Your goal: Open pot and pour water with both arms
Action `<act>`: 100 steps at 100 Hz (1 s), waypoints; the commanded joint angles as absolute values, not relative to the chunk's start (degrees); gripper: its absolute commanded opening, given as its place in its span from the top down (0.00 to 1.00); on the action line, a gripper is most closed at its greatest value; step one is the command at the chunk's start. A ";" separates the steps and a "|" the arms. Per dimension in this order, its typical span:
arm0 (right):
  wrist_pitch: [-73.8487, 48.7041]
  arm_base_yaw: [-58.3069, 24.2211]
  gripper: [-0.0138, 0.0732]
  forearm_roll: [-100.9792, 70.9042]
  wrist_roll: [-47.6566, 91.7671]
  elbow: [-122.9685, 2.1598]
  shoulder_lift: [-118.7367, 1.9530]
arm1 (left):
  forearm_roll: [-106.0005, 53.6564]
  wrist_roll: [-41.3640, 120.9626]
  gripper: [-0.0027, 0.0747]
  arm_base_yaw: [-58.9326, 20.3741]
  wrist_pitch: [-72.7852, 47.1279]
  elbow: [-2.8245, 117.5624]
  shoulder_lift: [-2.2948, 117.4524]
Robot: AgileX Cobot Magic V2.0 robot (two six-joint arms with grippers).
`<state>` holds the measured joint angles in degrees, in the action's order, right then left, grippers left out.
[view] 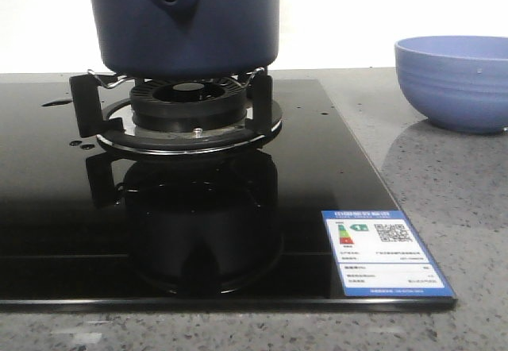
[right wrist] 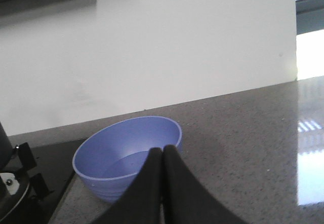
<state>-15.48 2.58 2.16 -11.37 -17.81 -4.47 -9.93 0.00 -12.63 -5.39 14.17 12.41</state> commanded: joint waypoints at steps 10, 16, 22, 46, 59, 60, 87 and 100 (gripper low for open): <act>-16.77 2.92 0.91 5.10 -5.81 -28.25 -14.56 | -4.47 0.60 0.97 -16.33 -2.76 25.23 25.79; -19.42 2.92 0.88 5.10 -5.69 -30.78 -17.21 | -3.00 0.60 0.90 -18.58 -2.54 27.91 29.84; -21.03 2.92 0.82 5.10 -5.69 -33.14 -19.79 | -1.66 0.60 0.77 -20.95 -1.65 30.06 33.61; -22.30 2.92 0.40 4.30 -5.69 -37.90 -26.79 | 2.33 0.60 0.41 -27.57 2.64 37.14 47.41; -21.41 2.92 0.37 4.30 -5.69 -38.25 -27.60 | 3.04 0.60 0.41 -28.80 3.21 42.44 52.97; -21.27 2.92 0.37 4.30 -5.69 -38.25 -27.60 | 3.04 0.60 0.41 -28.80 3.37 42.73 53.50; -20.99 2.92 0.37 4.30 -5.69 -38.25 -27.60 | 5.24 0.60 0.41 -29.97 7.92 51.12 61.27; -20.99 2.92 0.37 4.30 -5.69 -38.25 -27.60 | 6.18 0.60 0.42 -32.96 10.95 53.00 64.11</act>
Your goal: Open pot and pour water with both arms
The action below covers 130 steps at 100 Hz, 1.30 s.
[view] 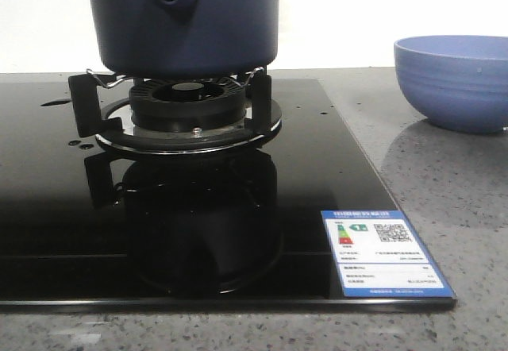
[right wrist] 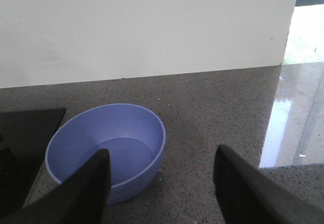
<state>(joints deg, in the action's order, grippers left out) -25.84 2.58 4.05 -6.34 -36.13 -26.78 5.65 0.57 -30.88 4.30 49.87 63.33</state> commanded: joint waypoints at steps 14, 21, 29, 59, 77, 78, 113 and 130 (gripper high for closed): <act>-20.99 2.92 0.37 4.19 -5.69 -38.25 -27.60 | 7.53 0.48 0.43 -35.50 11.72 53.91 66.98; -20.99 2.92 0.37 4.06 -5.69 -38.25 -27.60 | 6.78 -0.67 0.43 -35.67 11.72 54.02 68.32; -20.99 2.92 0.37 3.97 -5.69 -38.25 -27.60 | 6.66 -1.96 0.43 -35.67 11.05 54.02 68.84; -20.99 2.80 0.37 3.83 -5.69 -38.25 -27.60 | 6.40 -2.06 0.43 -35.07 3.49 58.01 68.72; -20.99 2.69 0.37 2.42 -5.69 -38.25 -27.60 | 7.95 -2.06 0.43 -35.26 0.00 58.92 68.45; -20.99 2.69 0.37 2.41 -5.69 -38.25 -27.60 | 7.95 -2.06 0.43 -35.33 0.00 59.04 68.29; -20.86 2.69 0.37 1.60 -5.69 -38.25 -27.60 | -5.48 12.29 0.43 -40.10 -25.88 72.23 62.19; -20.78 2.69 0.37 1.51 -5.69 -38.25 -27.60 | -37.18 38.11 0.43 -38.90 -42.77 80.98 62.36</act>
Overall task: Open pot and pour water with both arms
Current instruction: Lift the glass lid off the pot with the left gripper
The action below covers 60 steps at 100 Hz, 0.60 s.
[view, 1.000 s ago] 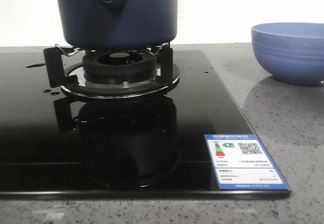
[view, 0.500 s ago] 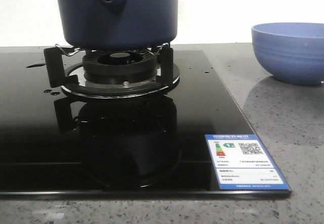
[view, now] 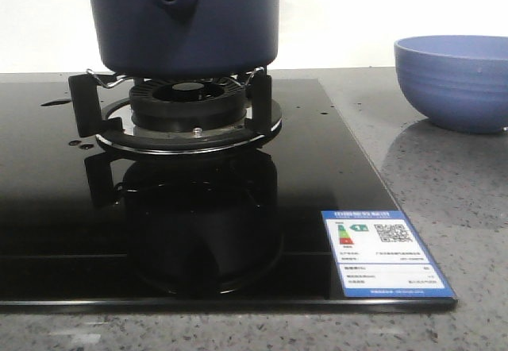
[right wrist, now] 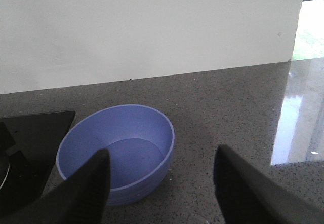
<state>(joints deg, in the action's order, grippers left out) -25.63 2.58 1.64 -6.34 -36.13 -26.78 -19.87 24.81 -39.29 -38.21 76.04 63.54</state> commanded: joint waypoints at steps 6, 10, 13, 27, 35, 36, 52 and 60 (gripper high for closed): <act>-20.89 2.69 0.37 1.51 -5.69 -38.25 -27.60 | -49.21 46.47 0.43 -37.81 -46.44 82.18 62.41; -20.89 2.69 0.37 1.48 -5.69 -38.25 -27.60 | -57.42 51.88 0.43 -36.67 -47.70 82.30 62.56; -20.89 2.69 0.37 1.38 -5.69 -38.25 -27.60 | -62.03 54.02 0.43 -35.78 -48.18 82.30 62.65; -21.21 2.69 0.37 1.00 -5.69 -38.25 -27.60 | -82.04 64.87 0.43 -29.00 -57.86 82.05 65.01; -21.74 2.69 0.37 0.88 -5.69 -38.25 -27.60 | -90.20 67.47 0.43 -23.15 -63.97 82.05 68.03; -21.76 2.69 0.37 0.88 -5.69 -38.25 -27.60 | -90.99 67.78 0.43 -22.25 -64.86 82.05 68.59; -22.03 2.69 0.37 0.88 -5.69 -38.25 -27.60 | -91.96 72.62 0.43 -15.80 -64.65 82.05 73.88; -22.26 2.69 0.37 0.88 -5.69 -38.25 -27.60 | -88.02 72.76 0.43 -14.62 -61.11 82.05 75.34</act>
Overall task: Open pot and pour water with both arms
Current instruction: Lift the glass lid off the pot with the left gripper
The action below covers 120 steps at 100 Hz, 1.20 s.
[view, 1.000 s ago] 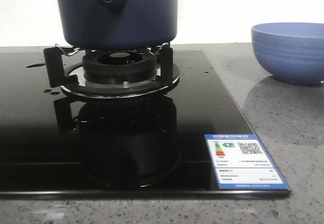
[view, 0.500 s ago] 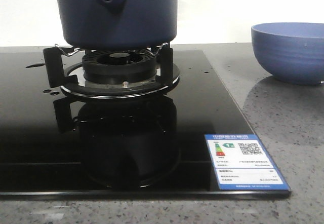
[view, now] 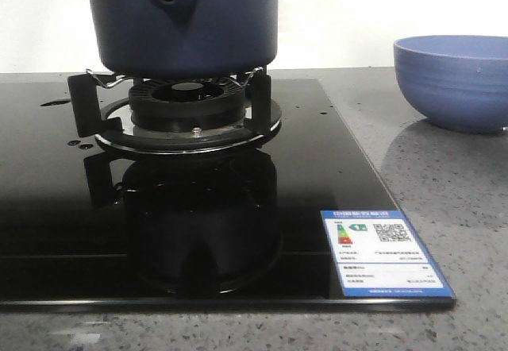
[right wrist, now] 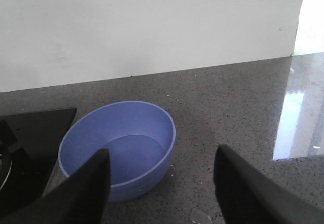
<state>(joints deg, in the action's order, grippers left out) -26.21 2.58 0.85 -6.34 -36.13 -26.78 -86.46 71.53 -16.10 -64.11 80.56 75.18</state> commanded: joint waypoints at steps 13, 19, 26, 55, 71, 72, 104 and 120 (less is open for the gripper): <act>-22.55 2.69 0.37 0.88 -5.69 -38.25 -27.60 | -77.12 73.30 0.42 -14.30 -58.76 82.05 76.54; -22.55 2.69 0.37 0.88 -5.69 -38.25 -27.60 | -73.74 73.74 0.42 -14.30 -58.03 82.05 76.54; -22.65 2.69 0.37 0.88 -5.69 -38.25 -27.60 | -73.67 76.78 0.41 -14.30 -56.61 82.05 76.59; -22.78 2.69 0.37 0.88 -5.69 -38.25 -27.60 | -72.28 80.10 0.23 -13.70 -45.94 80.73 77.71; -23.10 2.69 0.37 0.88 -5.69 -38.25 -27.60 | -77.94 84.53 0.23 -11.25 -46.06 77.46 79.71; -23.22 2.69 0.37 0.88 -5.69 -38.25 -27.60 | -78.66 85.04 0.23 -11.07 -46.22 77.04 79.87; -24.94 2.69 0.37 0.88 -5.69 -38.25 -27.60 | -90.48 98.03 0.23 -8.08 -52.95 73.74 83.69; -24.94 2.69 0.37 1.11 -5.69 -38.25 -27.60 | -87.73 100.44 0.23 -9.93 -53.25 73.74 85.42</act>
